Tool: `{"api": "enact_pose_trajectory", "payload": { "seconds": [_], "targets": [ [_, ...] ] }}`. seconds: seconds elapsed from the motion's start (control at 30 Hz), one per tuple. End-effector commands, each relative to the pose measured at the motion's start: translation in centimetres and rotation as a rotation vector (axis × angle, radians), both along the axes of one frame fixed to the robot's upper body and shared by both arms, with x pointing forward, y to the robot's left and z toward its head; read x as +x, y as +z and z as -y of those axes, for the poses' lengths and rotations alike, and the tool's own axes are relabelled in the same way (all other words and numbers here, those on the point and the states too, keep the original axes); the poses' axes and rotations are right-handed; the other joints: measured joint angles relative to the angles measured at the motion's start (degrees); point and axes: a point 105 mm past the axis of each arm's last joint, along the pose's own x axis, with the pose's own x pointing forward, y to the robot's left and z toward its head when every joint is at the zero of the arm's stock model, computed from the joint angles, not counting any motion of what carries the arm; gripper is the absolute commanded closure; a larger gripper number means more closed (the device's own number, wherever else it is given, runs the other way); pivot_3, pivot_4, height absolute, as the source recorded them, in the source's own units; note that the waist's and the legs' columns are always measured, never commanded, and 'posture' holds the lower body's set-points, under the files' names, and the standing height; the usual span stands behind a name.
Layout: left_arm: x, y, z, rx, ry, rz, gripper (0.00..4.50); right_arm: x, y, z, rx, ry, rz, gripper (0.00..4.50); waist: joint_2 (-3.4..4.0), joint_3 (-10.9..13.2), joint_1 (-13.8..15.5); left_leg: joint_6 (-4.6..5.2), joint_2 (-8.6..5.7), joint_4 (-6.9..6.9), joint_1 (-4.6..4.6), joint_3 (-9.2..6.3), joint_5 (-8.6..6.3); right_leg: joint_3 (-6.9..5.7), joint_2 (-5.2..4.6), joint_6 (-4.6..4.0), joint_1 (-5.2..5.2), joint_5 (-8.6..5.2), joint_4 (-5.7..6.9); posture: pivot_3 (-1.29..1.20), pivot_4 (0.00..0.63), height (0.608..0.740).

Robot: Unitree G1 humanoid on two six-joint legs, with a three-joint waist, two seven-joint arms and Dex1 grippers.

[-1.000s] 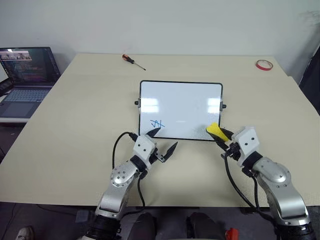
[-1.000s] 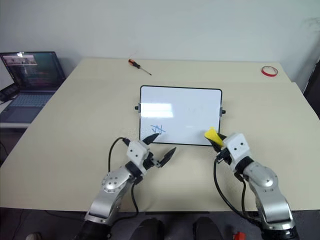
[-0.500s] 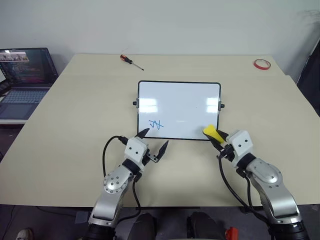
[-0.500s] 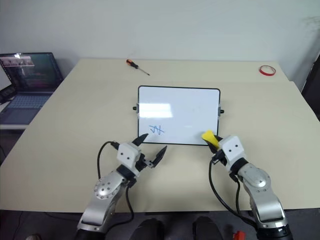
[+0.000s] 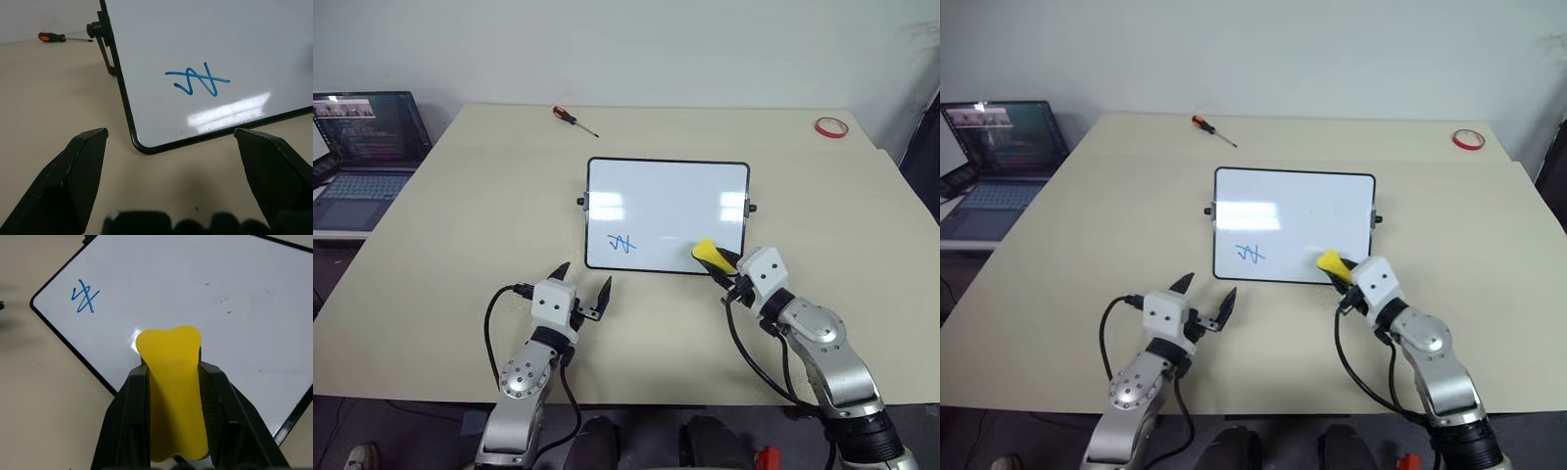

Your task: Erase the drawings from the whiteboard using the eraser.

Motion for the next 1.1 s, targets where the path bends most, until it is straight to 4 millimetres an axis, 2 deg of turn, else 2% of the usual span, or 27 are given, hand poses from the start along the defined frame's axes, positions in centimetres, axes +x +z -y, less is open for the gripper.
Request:
{"api": "enact_pose_trajectory", "payload": {
  "seconds": [0.03, 0.3, 0.47, 0.7, 0.77, 0.93, 1.1],
  "targets": [
    [0.1, 1.6, 0.4, -0.012, -0.008, 0.06, 0.0, 0.1, 1.3, -2.1, 0.009, 0.065, 0.073, 3.42, 0.0, 0.0, -0.08, 0.0, 0.01, -0.01, 0.01, 0.0, 0.0, 0.0, 0.01, 0.0, 0.0, 0.0, 0.01, 0.0, 0.15, 0.74],
    [0.6, 2.0, 0.3, -0.013, -0.009, 0.07, 0.0, 1.5, 2.6, -6.8, 0.038, 0.17, 0.127, 3.42, -0.01, 0.0, -0.06, 0.0, 0.01, 0.0, 0.0, 0.0, 0.0, -0.02, 0.0, 0.0, -0.02, 0.0, 0.02, 0.0, 0.15, 0.74],
    [0.5, 2.1, 0.3, -0.013, -0.004, 0.072, 0.0, 2.5, 3.1, -8.5, 0.011, 0.208, 0.163, 3.42, -0.01, 0.0, 0.03, 0.0, 0.01, 0.0, -0.01, 0.0, 0.0, -0.03, -0.01, 0.0, -0.03, 0.0, 0.01, 0.0, 0.15, 0.74],
    [0.4, 2.2, 0.4, -0.014, 0.003, 0.073, 0.0, 3.6, 2.9, -11.1, -0.065, 0.251, 0.194, 3.42, 0.0, 0.01, -0.04, 0.0, 0.02, -0.01, -0.01, 0.0, 0.0, -0.04, -0.01, -0.01, -0.07, 0.0, 0.05, 0.0, 0.15, 0.74],
    [0.3, 2.3, 0.4, -0.014, 0.006, 0.072, 0.0, 4.2, 2.3, -12.2, -0.123, 0.262, 0.186, 3.42, 0.0, 0.01, -0.04, 0.0, 0.02, -0.01, -0.01, 0.01, 0.0, -0.03, -0.01, -0.01, -0.07, 0.0, 0.05, 0.0, 0.15, 0.74],
    [0.3, 2.8, 0.2, -0.013, 0.019, 0.078, 0.0, 5.4, 1.3, -13.1, -0.202, 0.252, 0.167, 3.42, 0.0, 0.01, -0.05, -0.01, 0.04, -0.01, -0.01, 0.02, 0.0, -0.03, -0.01, -0.01, -0.12, 0.01, 0.09, 0.0, 0.15, 0.74],
    [0.1, 2.7, 0.1, -0.012, 0.029, 0.072, 0.0, 6.5, 1.5, -13.4, -0.212, 0.214, 0.181, 3.42, 0.0, 0.01, -0.07, -0.01, 0.03, -0.01, -0.06, 0.04, 0.0, -0.02, -0.02, -0.01, -0.16, 0.01, 0.09, 0.0, 0.15, 0.74]
  ]
}}
